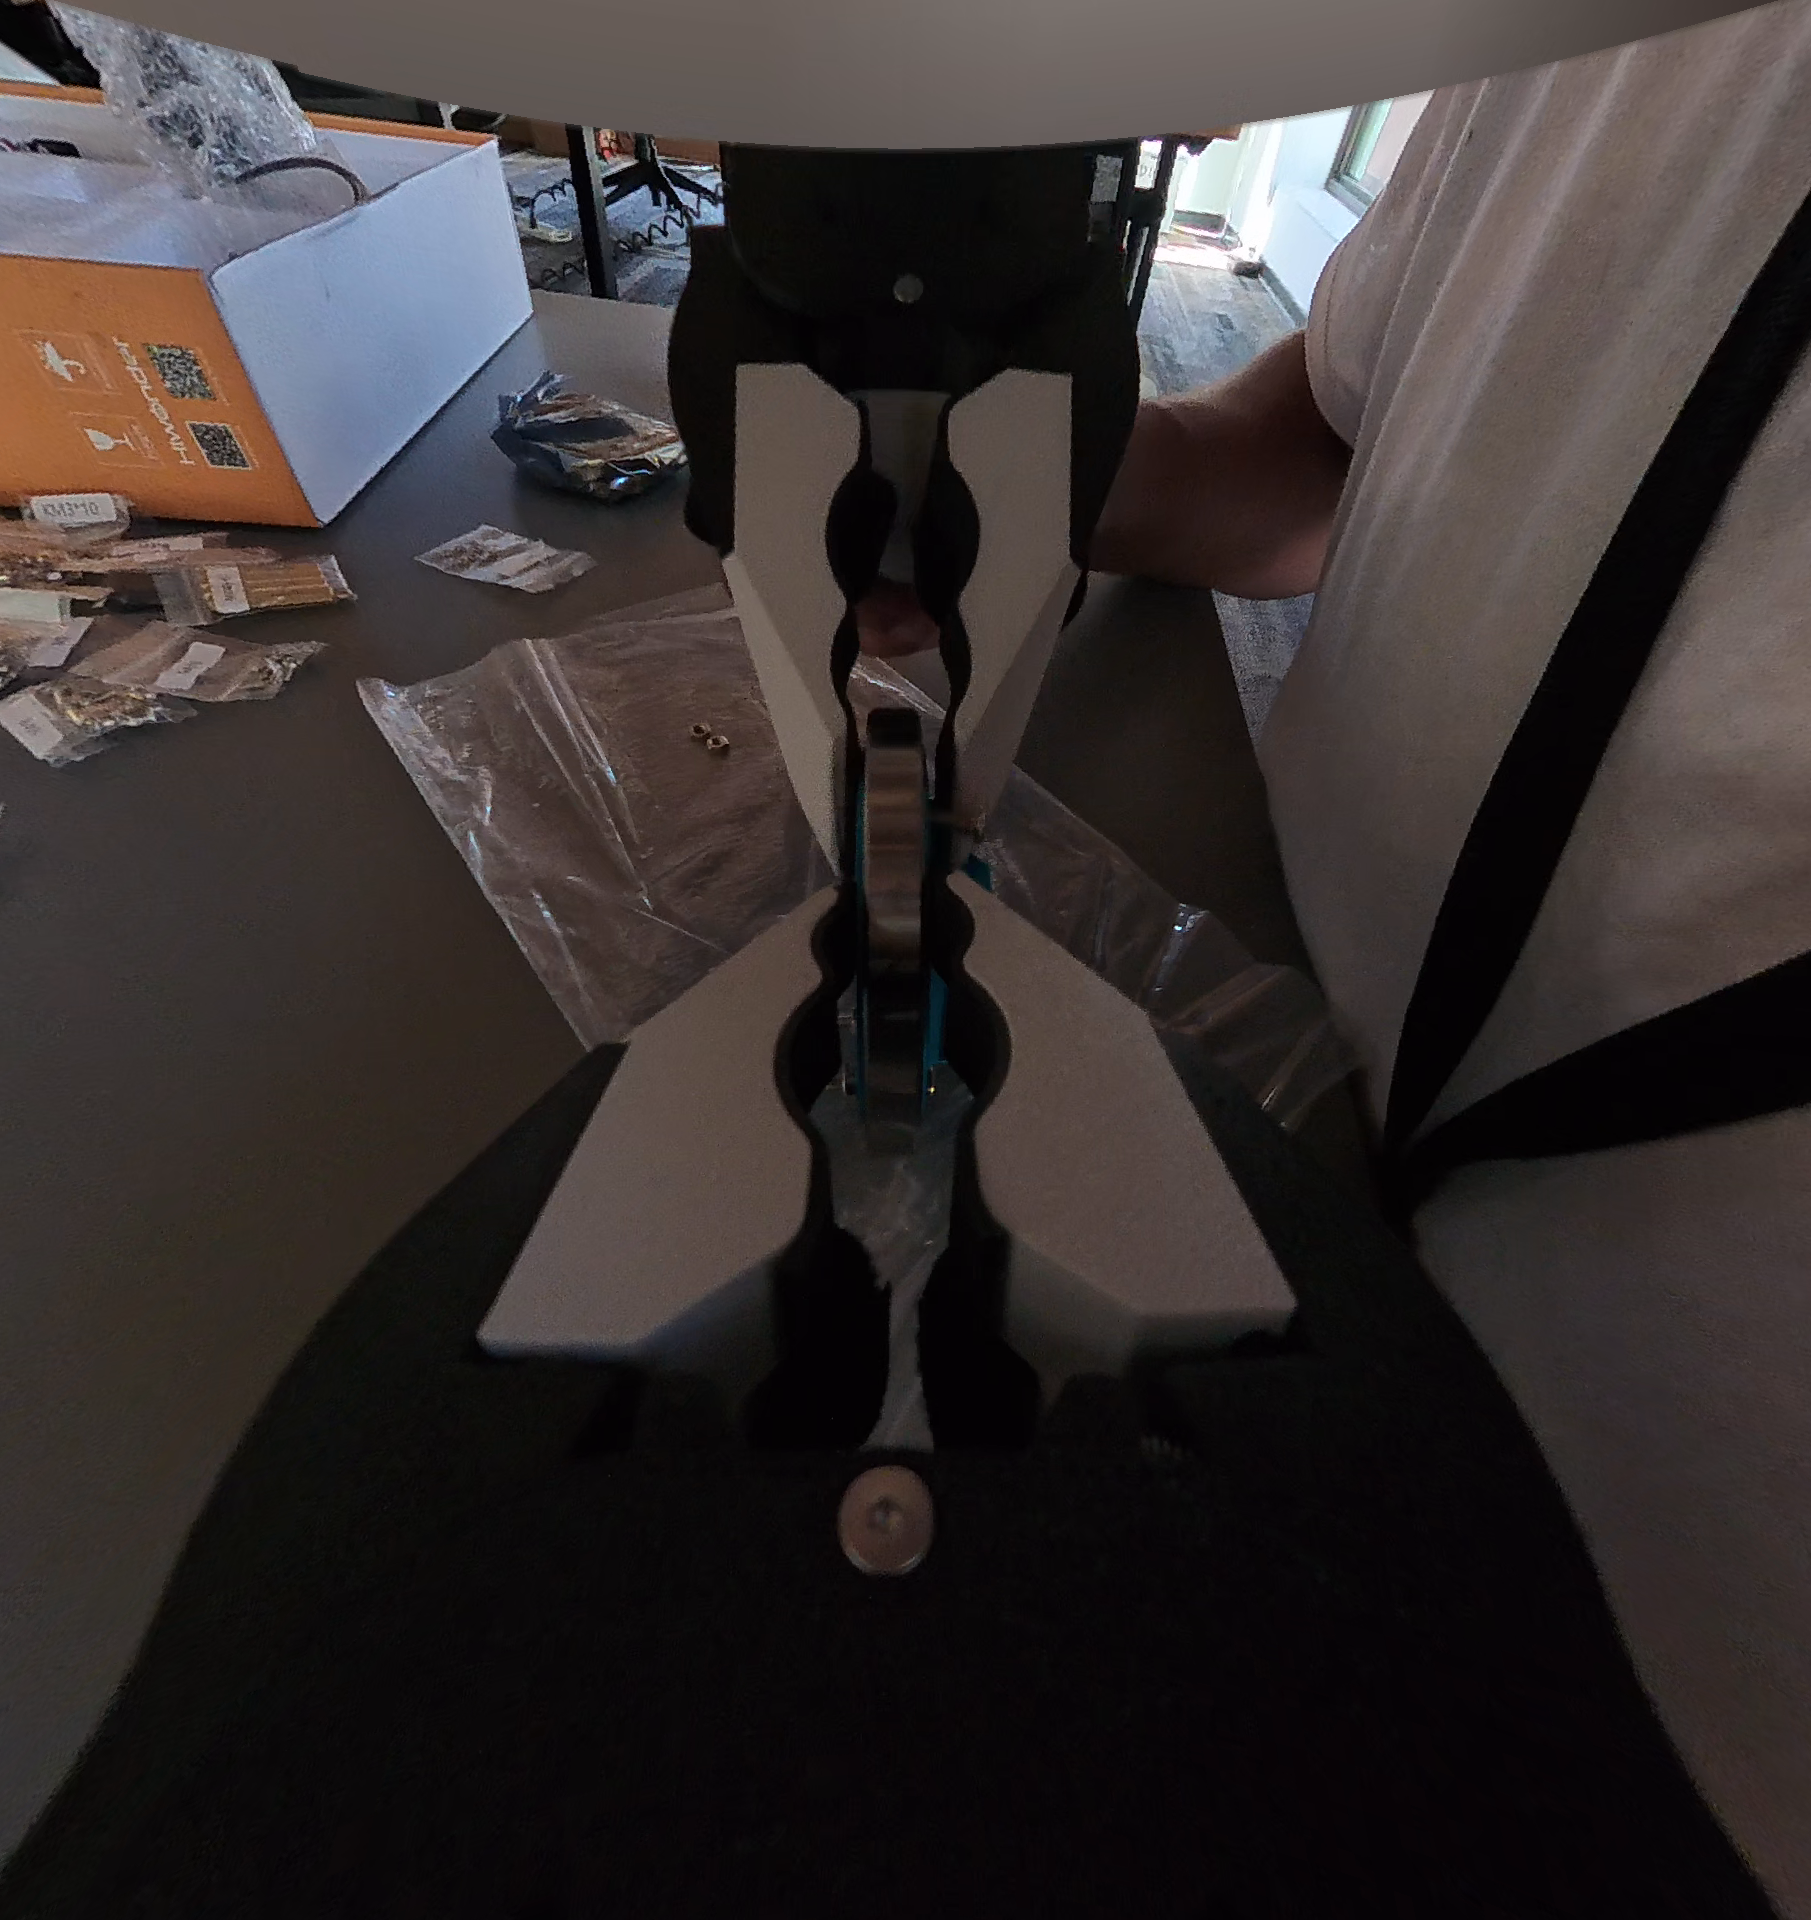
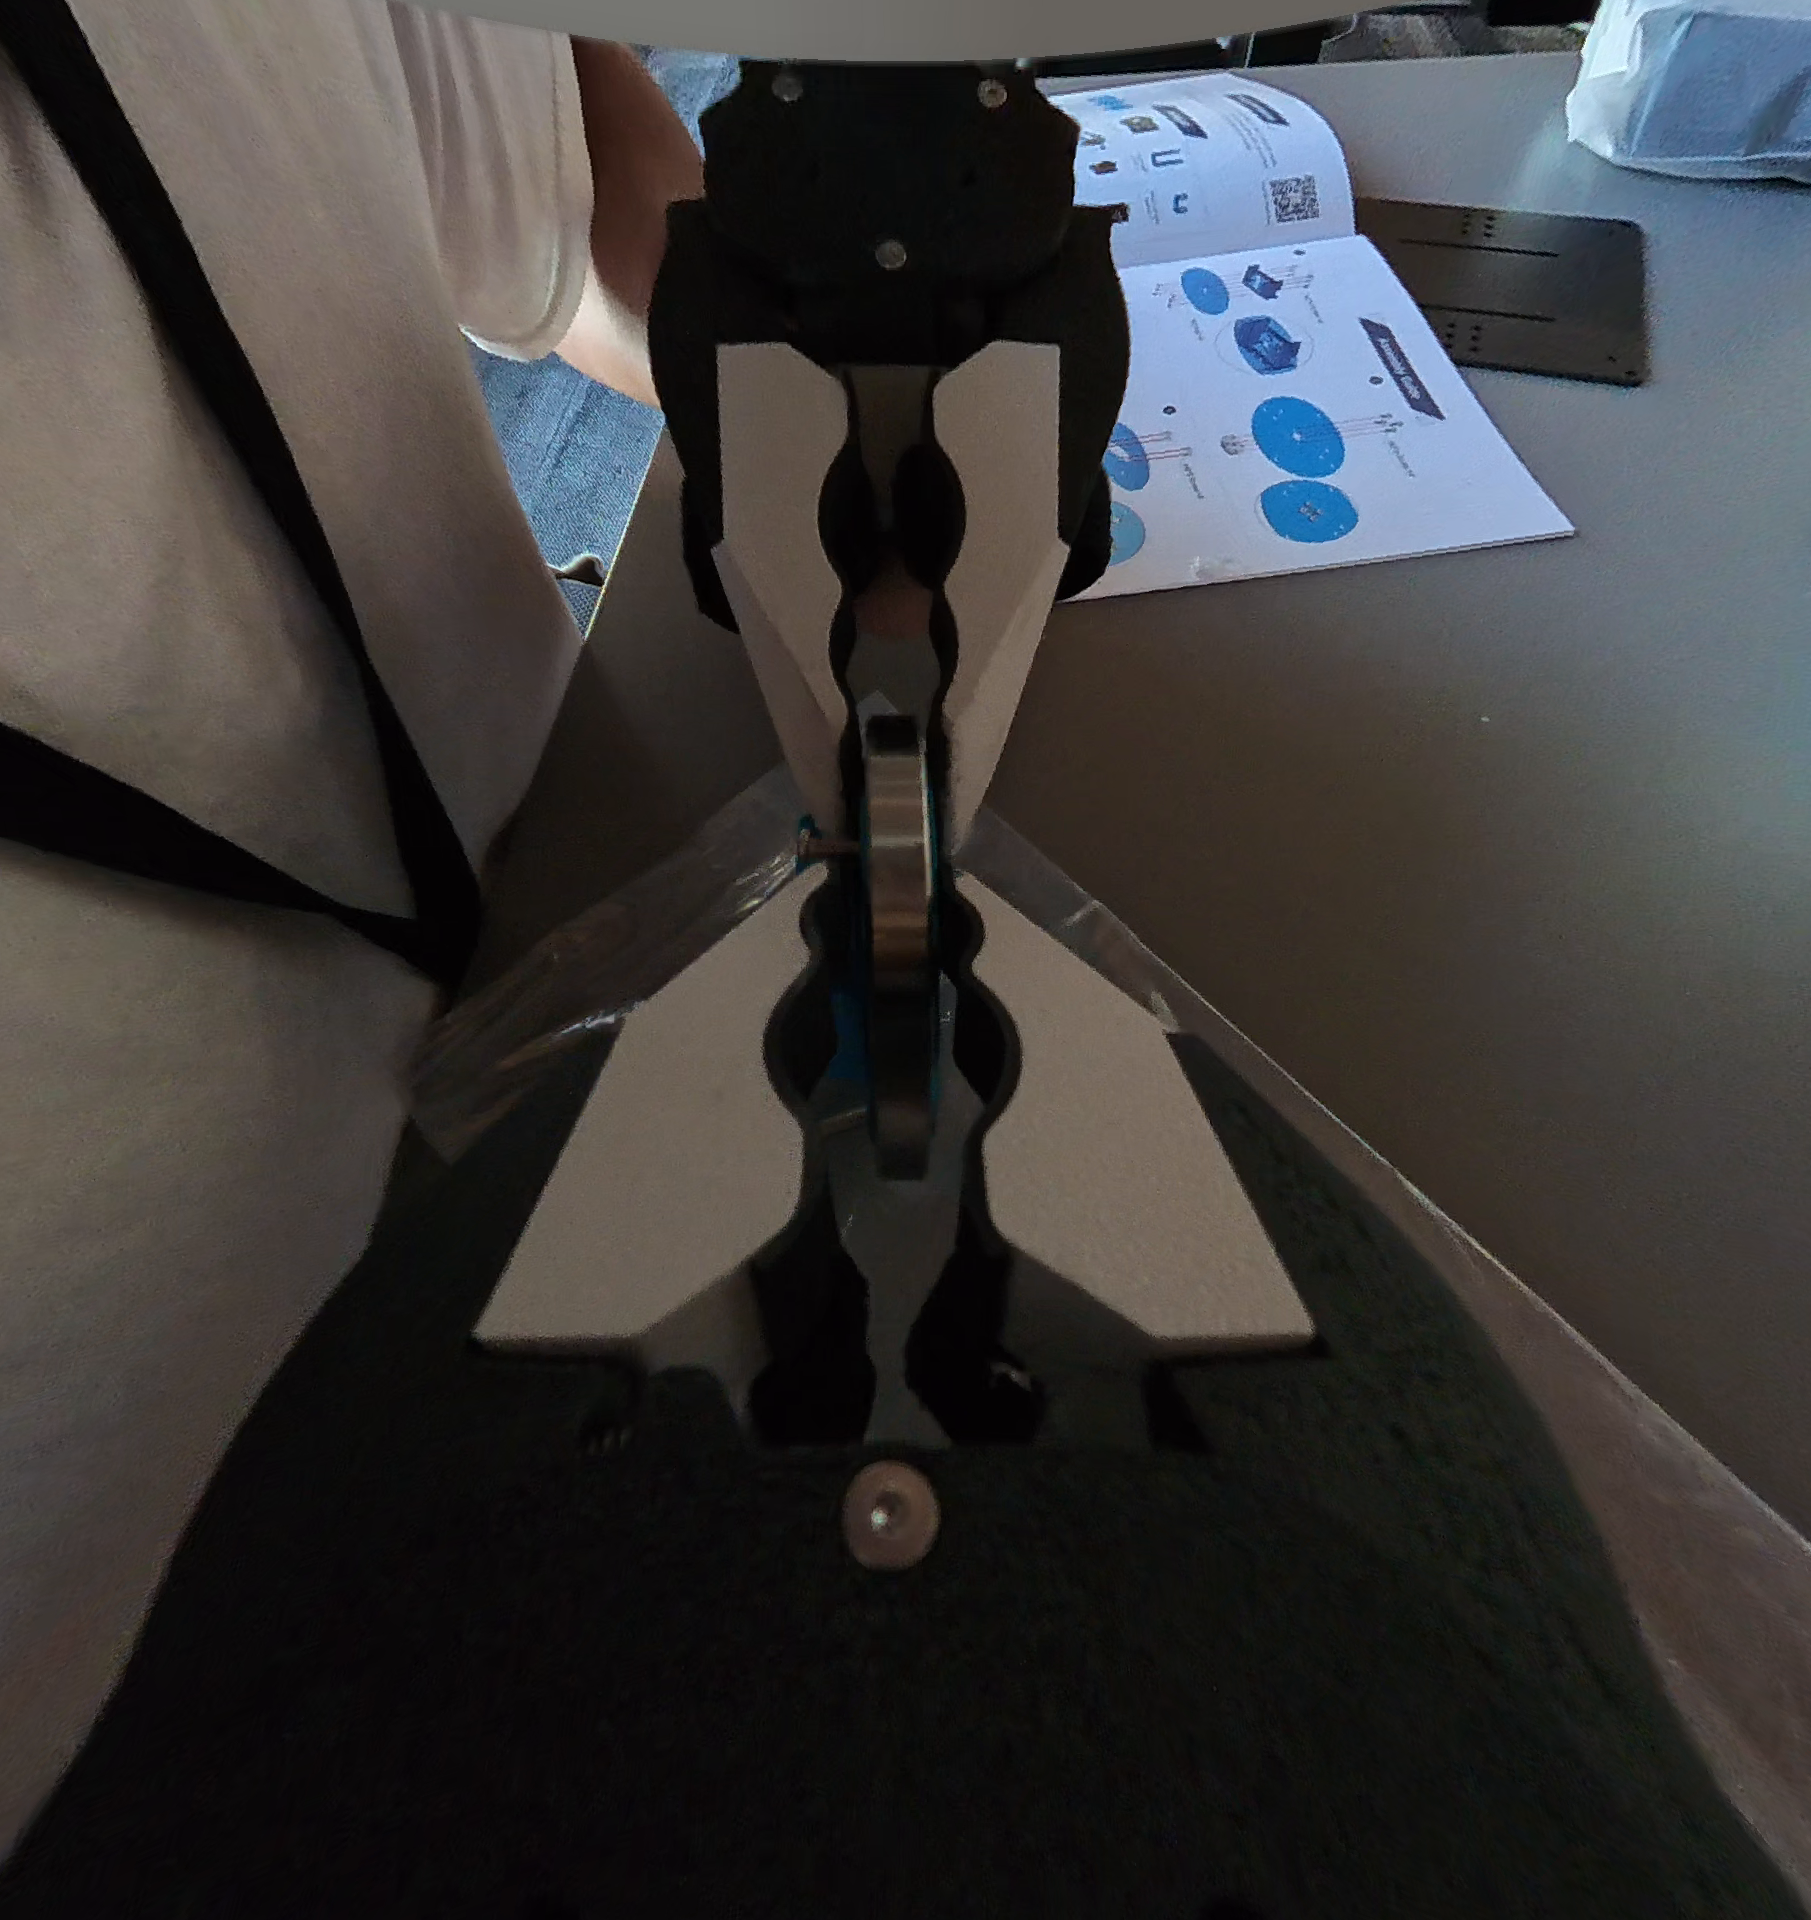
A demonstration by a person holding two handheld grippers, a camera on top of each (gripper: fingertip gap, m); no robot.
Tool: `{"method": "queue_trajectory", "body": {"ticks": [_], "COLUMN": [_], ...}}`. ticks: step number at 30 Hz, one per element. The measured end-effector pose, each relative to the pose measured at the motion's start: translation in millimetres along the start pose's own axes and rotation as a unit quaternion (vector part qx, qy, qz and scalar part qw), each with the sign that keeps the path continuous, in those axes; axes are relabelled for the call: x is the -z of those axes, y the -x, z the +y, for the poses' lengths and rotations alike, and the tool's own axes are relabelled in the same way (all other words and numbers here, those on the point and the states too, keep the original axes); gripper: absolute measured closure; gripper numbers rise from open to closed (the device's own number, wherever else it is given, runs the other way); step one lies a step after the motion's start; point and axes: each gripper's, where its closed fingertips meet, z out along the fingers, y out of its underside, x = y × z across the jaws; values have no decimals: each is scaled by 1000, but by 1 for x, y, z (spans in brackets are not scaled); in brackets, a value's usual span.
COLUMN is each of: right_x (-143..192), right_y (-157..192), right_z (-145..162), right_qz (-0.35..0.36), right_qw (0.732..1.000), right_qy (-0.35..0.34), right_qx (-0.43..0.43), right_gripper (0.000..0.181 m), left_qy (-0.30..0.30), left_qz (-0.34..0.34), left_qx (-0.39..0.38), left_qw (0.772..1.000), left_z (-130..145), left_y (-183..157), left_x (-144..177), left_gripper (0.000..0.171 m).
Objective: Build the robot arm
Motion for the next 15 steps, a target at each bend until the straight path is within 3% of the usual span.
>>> {"method": "queue_trajectory", "body": {"ticks": [7, 12, 15], "right_x": [1, 1, 2], "right_y": [0, 6, 6], "right_z": [1, 1, -5], "right_qz": [-8, -38, -36], "right_qw": [1000, 999, 999], "right_qy": [-3, -2, -22], "right_qx": [4, 2, -9], "right_gripper": [169, 140, 139], "left_qy": [2, -1, 0], "left_qz": [-3, -2, -6], "left_qx": [5, 13, 6], "left_qw": [1000, 1000, 1000], "left_z": [0, 0, 0], "left_y": [1, 3, 3], "left_x": [-1, 1, 1], "left_gripper": [158, 159, 159]}}
